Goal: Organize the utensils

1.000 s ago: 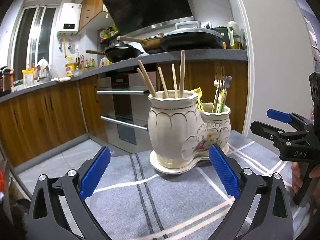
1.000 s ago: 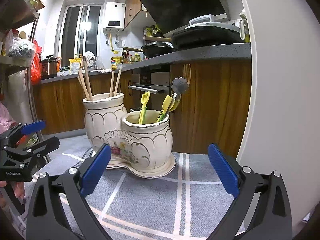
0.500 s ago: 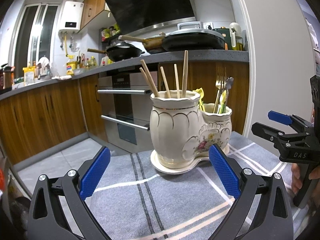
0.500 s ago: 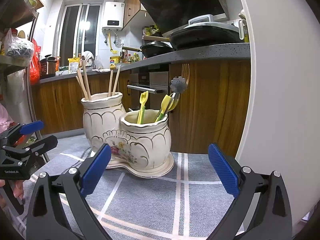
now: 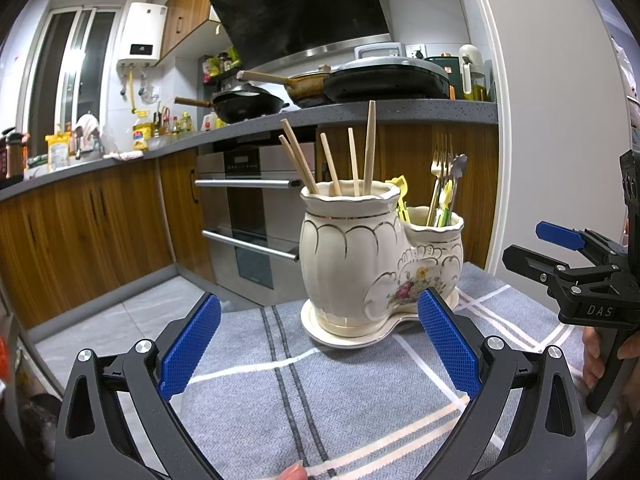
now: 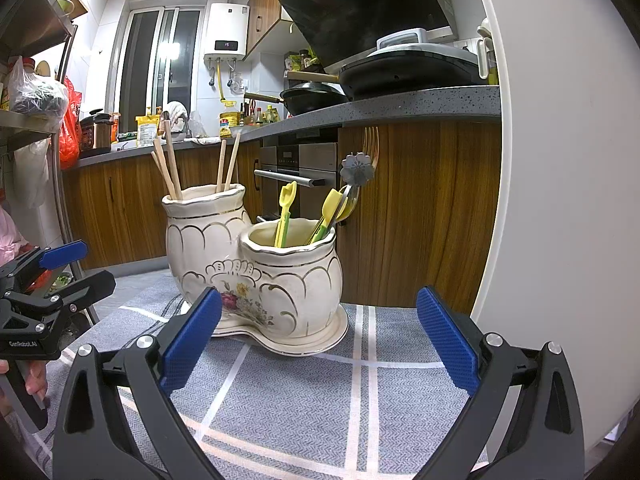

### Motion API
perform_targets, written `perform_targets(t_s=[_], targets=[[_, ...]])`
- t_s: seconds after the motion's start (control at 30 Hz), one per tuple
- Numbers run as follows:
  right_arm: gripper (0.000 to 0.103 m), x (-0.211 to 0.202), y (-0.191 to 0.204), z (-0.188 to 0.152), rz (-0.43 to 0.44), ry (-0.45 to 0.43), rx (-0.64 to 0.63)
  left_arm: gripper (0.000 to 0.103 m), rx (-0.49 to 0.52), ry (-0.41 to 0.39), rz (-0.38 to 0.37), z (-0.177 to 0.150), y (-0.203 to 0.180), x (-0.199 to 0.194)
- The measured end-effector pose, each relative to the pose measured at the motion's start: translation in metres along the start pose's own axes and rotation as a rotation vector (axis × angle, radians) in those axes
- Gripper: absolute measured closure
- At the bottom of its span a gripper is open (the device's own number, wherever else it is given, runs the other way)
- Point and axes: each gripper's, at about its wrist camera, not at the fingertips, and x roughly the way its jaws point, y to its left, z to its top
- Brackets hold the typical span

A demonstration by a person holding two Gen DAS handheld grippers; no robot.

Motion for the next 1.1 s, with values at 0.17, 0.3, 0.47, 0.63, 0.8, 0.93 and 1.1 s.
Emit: perform_targets(t_s=[0.17, 0.3, 0.47, 0.63, 0.8, 0.93, 1.1], targets=[[0.006, 0.0001, -0.0001, 0.0001, 0.0, 0.0, 0.0, 0.005, -0.004, 0.003, -0.001, -0.0002, 0.0007, 0.0002], [0.006, 0.0, -0.0001, 0.0001, 0.0, 0.001, 0.0, 0.005, -0.005, 0.003, 0.002, -0.0003, 0.0009, 0.0004], [0.006, -0.0001, -0.0001, 0.0001, 0.0, 0.0, 0.0, 0.005, -0.009, 0.005, 0.006, -0.0008, 0.002, 0.0013], [0.006, -0.0001, -0.0002, 0.0002, 0.0, 0.001, -0.001, 0.005, -0.009, 0.006, 0.006, -0.0009, 0.0024, 0.0013], [0.006, -0.0001, -0.0003, 0.0004, 0.0, 0.001, -0.001, 0.005, -0.009, 0.006, 0.007, -0.0013, 0.003, 0.0008], [0.006, 0.0, -0.0004, 0.0005, -0.001, 0.001, -0.001, 0.005, -0.009, 0.006, 0.004, -0.0013, 0.0035, 0.0006], [0.006, 0.0001, -0.0007, 0.0006, 0.0, 0.001, -0.001, 0.005, -0.008, 0.005, 0.005, -0.0014, 0.0038, 0.0]])
